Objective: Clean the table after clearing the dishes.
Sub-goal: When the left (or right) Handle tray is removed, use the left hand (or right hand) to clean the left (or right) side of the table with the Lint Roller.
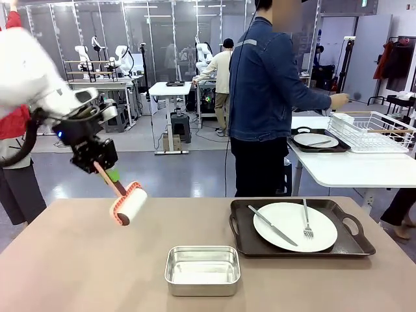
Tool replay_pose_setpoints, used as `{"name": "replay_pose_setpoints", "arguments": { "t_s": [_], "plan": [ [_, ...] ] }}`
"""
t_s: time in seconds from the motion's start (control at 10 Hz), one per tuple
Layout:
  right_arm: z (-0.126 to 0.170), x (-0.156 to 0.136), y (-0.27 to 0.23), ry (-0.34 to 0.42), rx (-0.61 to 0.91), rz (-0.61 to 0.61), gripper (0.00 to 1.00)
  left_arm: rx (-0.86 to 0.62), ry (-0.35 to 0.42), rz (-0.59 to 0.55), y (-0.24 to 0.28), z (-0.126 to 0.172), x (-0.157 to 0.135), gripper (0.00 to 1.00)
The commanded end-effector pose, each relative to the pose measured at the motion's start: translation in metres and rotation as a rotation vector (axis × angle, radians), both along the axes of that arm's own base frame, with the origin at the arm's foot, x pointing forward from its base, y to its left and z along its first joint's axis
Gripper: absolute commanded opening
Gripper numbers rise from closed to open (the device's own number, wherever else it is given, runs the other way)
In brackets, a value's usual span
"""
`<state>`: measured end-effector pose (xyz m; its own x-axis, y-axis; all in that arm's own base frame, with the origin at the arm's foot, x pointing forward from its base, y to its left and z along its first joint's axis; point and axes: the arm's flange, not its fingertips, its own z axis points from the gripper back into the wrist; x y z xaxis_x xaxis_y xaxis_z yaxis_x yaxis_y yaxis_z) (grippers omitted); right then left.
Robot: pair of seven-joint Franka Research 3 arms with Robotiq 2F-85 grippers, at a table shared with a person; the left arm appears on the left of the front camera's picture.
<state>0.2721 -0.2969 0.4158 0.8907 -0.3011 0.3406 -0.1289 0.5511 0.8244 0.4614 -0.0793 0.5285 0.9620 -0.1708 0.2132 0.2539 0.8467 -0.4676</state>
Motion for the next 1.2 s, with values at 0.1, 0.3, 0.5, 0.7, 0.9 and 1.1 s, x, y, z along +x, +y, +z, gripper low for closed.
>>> {"name": "replay_pose_setpoints", "arguments": {
  "t_s": [0.1, 0.3, 0.5, 0.7, 0.9, 1.1],
  "plan": [
    [0.004, -0.002, 0.001, -0.004, 0.01, 0.0, 1.0, 0.0, 0.0, 0.0, 0.0, 0.0, 0.0, 0.0],
    [0.004, -0.002, 0.001, -0.004, 0.01, 0.0, 1.0, 0.0, 0.0, 0.0, 0.0, 0.0, 0.0, 0.0],
    [0.004, -0.002, 0.001, -0.004, 0.01, 0.0, 1.0, -0.014, -0.015, 0.033, 0.0, -0.016, 0.0, 0.21],
    [0.004, -0.002, 0.001, -0.004, 0.01, 0.0, 1.0, -0.232, 0.182, -0.103, 0.009, -0.041, 0.041, 0.21],
    [0.004, -0.002, 0.001, -0.004, 0.01, 0.0, 1.0, -0.369, 0.2, -0.072, 0.009, -0.089, 0.063, 0.21],
    [0.004, -0.002, 0.001, -0.004, 0.01, 0.0, 1.0, -0.371, 0.174, 0.049, 0.01, -0.122, 0.087, 0.21]
  ]
}}
